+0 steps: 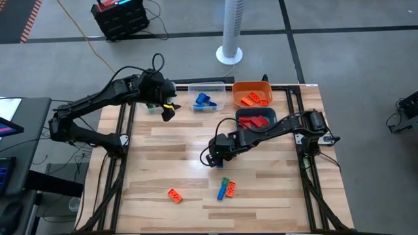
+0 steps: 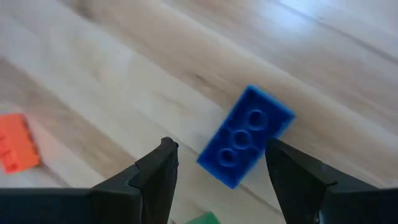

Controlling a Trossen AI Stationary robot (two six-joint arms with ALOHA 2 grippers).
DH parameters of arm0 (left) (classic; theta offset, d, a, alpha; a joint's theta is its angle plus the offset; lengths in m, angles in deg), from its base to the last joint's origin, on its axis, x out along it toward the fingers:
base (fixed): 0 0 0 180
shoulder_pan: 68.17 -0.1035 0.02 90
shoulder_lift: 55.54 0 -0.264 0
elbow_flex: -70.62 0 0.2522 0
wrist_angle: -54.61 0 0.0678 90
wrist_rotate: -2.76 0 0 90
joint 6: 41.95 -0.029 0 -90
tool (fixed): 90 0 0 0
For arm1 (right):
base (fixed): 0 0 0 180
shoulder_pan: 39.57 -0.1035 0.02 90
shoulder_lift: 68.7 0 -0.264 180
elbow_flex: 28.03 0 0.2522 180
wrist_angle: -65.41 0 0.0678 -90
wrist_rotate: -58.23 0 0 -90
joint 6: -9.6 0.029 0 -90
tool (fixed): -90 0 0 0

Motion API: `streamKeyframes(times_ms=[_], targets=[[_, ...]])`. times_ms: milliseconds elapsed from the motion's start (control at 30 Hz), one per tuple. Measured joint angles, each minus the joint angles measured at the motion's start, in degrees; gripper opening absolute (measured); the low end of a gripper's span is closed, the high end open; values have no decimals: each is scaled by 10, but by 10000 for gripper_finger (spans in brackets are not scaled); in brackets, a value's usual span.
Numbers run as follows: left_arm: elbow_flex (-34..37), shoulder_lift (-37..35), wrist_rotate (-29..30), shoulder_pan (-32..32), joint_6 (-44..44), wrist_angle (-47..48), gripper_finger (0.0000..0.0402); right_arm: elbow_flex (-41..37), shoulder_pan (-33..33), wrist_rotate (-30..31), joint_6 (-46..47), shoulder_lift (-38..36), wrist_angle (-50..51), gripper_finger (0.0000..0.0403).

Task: Sort blocks
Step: Put the blue game piece into the right transparent bin

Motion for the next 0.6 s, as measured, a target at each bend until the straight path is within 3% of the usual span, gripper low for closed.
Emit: streamKeyframes(times_ms=[233,400,600], targets=[[0,0,0,0,8,0,261,0,-5,1,1,6,56,250],[0,0,0,0,9,0,261,0,-12,5,-10,10,24,250],[0,0,0,0,-12,0,261,0,-5,9,-112,35,48,250]])
